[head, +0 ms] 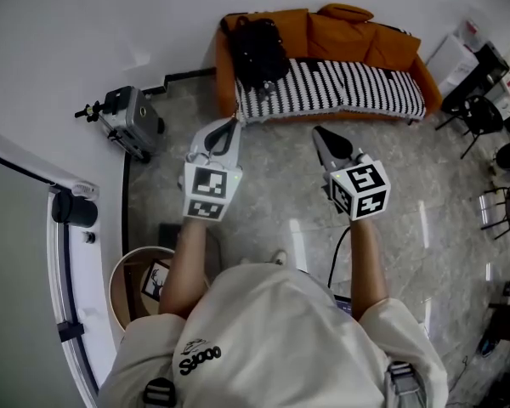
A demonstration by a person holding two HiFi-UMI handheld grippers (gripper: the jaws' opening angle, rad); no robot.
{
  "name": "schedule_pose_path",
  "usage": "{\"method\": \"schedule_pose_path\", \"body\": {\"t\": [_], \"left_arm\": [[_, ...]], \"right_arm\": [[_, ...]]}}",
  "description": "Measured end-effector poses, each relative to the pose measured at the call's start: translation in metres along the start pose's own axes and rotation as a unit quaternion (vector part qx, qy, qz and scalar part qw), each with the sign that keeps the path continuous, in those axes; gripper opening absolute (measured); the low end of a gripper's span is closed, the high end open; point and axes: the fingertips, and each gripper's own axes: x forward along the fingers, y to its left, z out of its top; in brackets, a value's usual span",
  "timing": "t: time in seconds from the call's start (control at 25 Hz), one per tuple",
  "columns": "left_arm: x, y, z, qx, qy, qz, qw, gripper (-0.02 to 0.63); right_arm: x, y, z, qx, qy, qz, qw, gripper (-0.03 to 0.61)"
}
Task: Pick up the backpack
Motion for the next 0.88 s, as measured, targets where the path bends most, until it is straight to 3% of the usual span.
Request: {"method": "schedule_pose_path", "body": {"t": [0.28, 0.52, 0.88], "left_arm": [[-0.009, 0.006, -0.011, -0.006, 0.002, -0.007, 1.0, 0.011], [-0.016, 0.022, -0.021, -0.004, -0.001, -0.011, 0.9999, 0.011], [-0.021, 0.043, -0.033, -0.008, 0.002, -0.02, 0.9998, 0.011]], "right_arm": [[0.007, 0.011, -0.011, 0.018, 0.017, -0.009, 1.0, 0.003], [0.018, 0.037, 0.002, 0.02, -0.013, 0.007, 1.0, 0.002], [0.033, 0.043, 0.001, 0.055, -0.01, -0.014, 0.998, 0.003]]}}
